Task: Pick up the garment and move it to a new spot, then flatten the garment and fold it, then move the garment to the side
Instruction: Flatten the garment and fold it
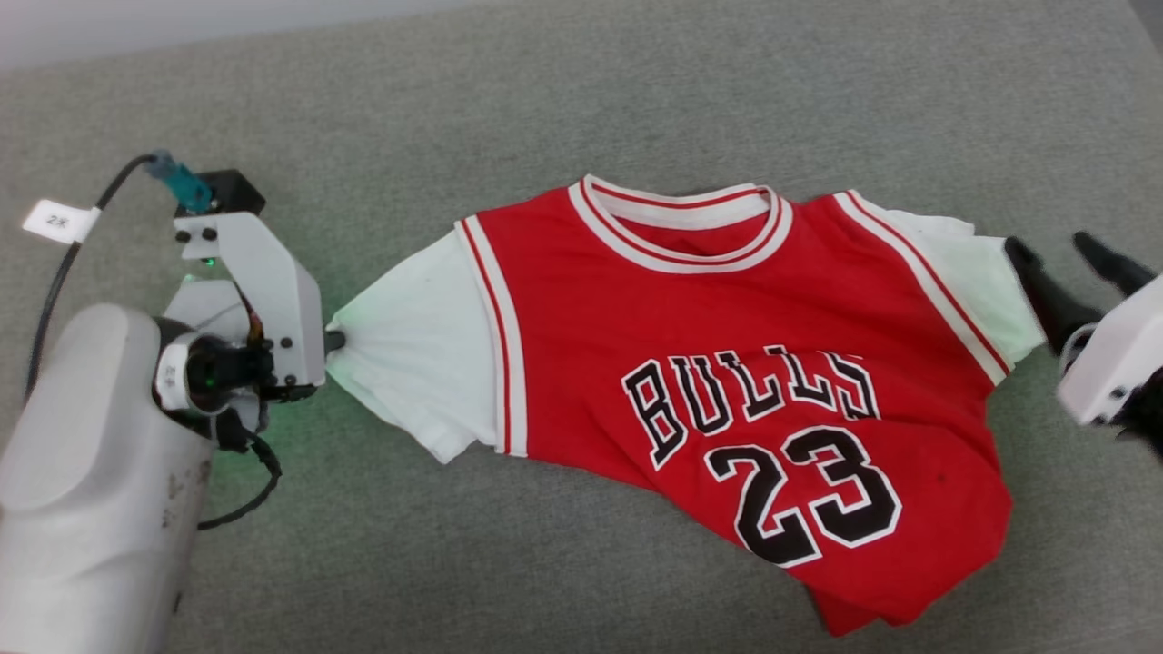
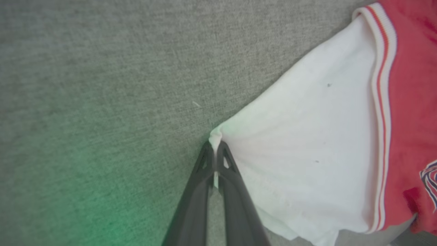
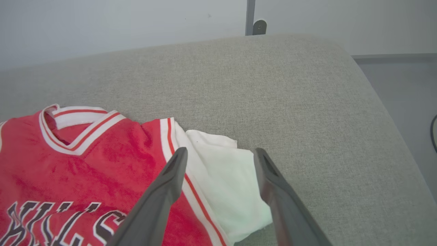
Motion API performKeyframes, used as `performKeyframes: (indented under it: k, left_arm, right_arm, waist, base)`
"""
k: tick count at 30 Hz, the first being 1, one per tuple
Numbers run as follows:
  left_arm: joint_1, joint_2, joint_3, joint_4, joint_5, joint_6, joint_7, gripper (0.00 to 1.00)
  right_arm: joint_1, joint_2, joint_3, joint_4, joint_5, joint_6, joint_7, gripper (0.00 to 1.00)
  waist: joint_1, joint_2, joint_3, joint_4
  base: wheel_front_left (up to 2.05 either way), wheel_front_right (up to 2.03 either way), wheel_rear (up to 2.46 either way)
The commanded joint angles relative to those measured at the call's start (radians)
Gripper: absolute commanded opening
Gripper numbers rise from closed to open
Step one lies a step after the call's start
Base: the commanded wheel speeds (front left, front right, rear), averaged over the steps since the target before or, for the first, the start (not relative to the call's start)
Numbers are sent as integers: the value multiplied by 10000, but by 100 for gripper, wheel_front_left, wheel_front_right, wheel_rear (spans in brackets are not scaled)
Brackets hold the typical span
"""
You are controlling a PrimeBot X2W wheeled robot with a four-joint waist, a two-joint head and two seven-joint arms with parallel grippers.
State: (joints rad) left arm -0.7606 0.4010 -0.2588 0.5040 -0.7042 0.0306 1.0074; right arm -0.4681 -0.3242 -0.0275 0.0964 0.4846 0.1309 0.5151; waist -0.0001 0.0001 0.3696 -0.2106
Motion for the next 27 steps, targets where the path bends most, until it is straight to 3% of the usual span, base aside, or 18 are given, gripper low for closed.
performKeyframes:
  k: [1,10,17,27]
  left_arm:
    - [574,-306,-332,573,106,16,15,0]
    - [225,-566,-554,850,159,-176,-214,0]
    - [-60,-732,-675,1105,137,-357,-418,0]
    - [-500,-970,-792,1534,89,-593,-690,0]
  right_arm:
    - [-283,-143,4,253,33,-3,243,100]
    - [-1861,-702,290,2441,420,-3,1710,100]
    - [-2673,-852,589,3922,478,-3,2106,100]
    - [-3597,-598,1091,6358,630,0,2774,100]
  waist:
    - [1,-1,36,120]
    - [1,-1,203,637]
    - [1,-1,390,916]
    - [1,-1,671,1219]
  base:
    - [0,0,0]
    - [0,0,0]
    - [0,0,0]
    - [0,0,0]
